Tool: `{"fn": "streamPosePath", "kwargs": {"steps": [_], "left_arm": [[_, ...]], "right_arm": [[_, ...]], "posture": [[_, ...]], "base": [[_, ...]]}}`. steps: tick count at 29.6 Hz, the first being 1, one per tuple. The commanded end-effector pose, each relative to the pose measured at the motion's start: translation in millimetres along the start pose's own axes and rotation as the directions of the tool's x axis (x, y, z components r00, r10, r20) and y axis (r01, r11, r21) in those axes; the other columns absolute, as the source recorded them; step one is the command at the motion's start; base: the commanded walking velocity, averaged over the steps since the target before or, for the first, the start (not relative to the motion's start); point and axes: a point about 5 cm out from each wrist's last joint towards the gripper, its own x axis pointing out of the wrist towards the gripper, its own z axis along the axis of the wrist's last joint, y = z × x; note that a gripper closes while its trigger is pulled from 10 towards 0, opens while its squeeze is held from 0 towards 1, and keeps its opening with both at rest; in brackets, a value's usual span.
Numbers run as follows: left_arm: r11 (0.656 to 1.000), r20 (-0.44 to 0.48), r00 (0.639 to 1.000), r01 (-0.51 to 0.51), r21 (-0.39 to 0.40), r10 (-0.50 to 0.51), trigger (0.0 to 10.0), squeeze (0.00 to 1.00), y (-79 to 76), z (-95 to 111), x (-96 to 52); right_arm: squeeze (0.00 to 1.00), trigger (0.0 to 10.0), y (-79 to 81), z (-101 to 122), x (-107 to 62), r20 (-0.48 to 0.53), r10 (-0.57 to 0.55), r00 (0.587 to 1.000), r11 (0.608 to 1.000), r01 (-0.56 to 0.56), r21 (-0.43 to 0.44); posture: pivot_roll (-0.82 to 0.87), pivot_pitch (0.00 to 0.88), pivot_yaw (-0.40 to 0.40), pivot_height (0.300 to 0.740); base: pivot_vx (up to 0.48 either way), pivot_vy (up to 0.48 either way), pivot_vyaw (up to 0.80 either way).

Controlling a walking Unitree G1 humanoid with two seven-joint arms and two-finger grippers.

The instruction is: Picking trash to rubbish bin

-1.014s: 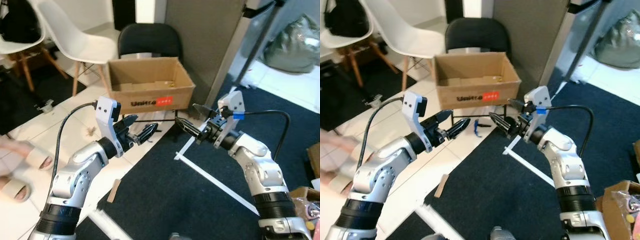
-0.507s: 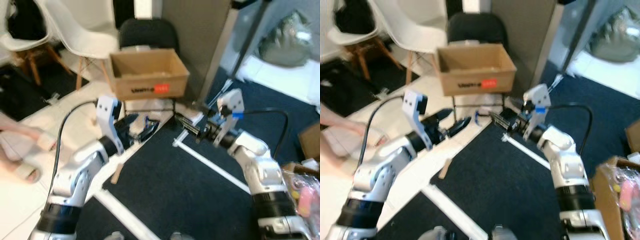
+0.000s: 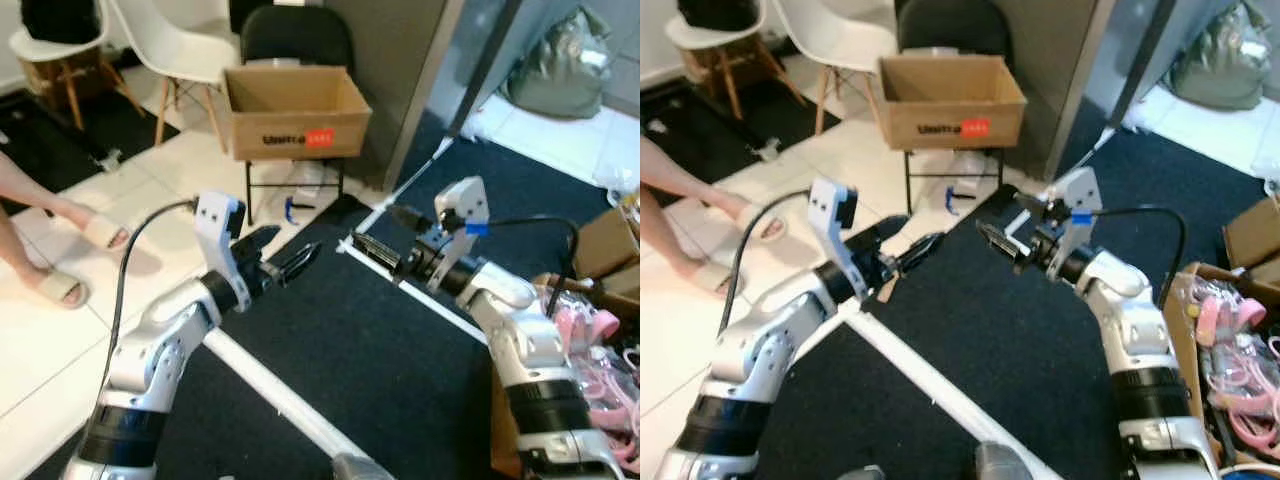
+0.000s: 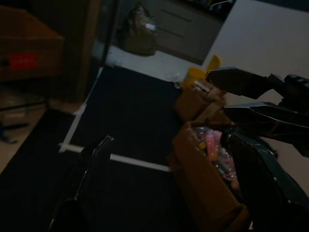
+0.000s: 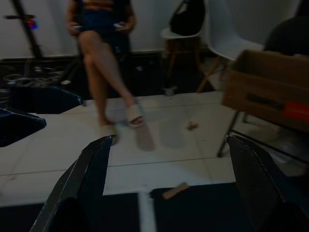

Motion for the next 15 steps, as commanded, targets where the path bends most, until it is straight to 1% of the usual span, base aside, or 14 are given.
{"fn": "streamPosePath", "kwargs": {"steps": [1,3,10,13,15], "left_arm": [[1.0,-0.012,1.0,0.002,0.001,-0.002,10.0,0.0,0.1,-2.6,0.4],[1.0,-0.012,1.0,-0.001,0.0,0.001,10.0,0.0,0.4,-2.6,0.7],[1.0,-0.023,1.0,0.005,0.013,-0.005,10.0,0.0,-0.3,-5.2,2.9],[1.0,-0.02,1.0,0.006,0.014,-0.006,10.0,0.0,-0.3,-4.9,3.3],[1.0,-0.017,1.0,0.006,0.016,-0.006,10.0,0.0,-0.3,-4.6,3.5]], "right_arm": [[0.0,10.0,-2.7,-0.3,-2.7,-0.005,-0.01,1.0,1.0,0.01,-0.009],[0.0,10.0,-2.6,-0.3,-2.7,-0.005,-0.01,1.0,1.0,0.01,-0.009],[0.0,10.0,-2.9,0.4,-2.9,-0.003,-0.006,1.0,1.0,0.006,-0.012],[0.0,10.0,-3.3,2.4,-3.4,0.013,-0.002,1.0,1.0,0.002,-0.011],[0.0,10.0,-6.0,3.8,-4.3,0.02,-0.015,1.0,1.0,0.015,-0.01]], "posture": [[-0.06,0.0,-0.021,0.74],[-0.06,0.0,-0.021,0.74],[-0.06,0.0,-0.019,0.74],[-0.06,0.0,-0.019,0.74],[-0.06,0.0,-0.019,0.74]], "base": [[-0.36,0.0,0.0],[-0.266,0.0,0.0],[0.0,0.0,0.0],[0.0,0.0,0.0],[0.0,0.0,0.77]]}}
